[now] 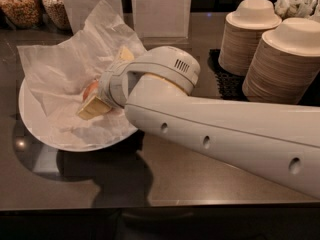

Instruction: Pick apple from white bowl

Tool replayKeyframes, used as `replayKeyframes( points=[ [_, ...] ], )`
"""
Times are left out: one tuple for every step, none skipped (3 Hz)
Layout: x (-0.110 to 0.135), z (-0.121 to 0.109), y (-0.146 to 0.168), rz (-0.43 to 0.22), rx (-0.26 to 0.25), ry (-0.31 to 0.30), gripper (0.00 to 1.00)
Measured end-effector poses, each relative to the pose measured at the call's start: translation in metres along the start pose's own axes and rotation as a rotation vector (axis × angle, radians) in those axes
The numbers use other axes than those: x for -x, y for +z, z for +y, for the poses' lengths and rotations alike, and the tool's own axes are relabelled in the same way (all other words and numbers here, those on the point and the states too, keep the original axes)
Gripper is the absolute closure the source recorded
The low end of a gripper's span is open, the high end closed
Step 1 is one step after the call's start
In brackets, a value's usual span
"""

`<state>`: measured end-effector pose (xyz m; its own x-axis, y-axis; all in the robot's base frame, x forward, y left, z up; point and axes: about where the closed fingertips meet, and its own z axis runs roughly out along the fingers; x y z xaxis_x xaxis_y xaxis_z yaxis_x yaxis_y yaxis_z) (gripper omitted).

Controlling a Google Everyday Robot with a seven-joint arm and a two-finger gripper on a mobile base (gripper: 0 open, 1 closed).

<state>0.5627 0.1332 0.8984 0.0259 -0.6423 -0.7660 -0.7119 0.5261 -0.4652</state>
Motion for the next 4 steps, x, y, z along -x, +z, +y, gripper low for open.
replayKeyframes(
  points=[
    [0.000,0.000,0.000,0.000,0.000,0.000,0.00],
    [-0.006,-0.017,-0.003,0.042,-0.069,-0.007,0.00],
    [-0.019,-0.012,0.023,0.080,-0.077,0.014,0.00],
    [-0.014,-0.015,0.009,0.067,-0.097,0.015,0.00]
  ],
)
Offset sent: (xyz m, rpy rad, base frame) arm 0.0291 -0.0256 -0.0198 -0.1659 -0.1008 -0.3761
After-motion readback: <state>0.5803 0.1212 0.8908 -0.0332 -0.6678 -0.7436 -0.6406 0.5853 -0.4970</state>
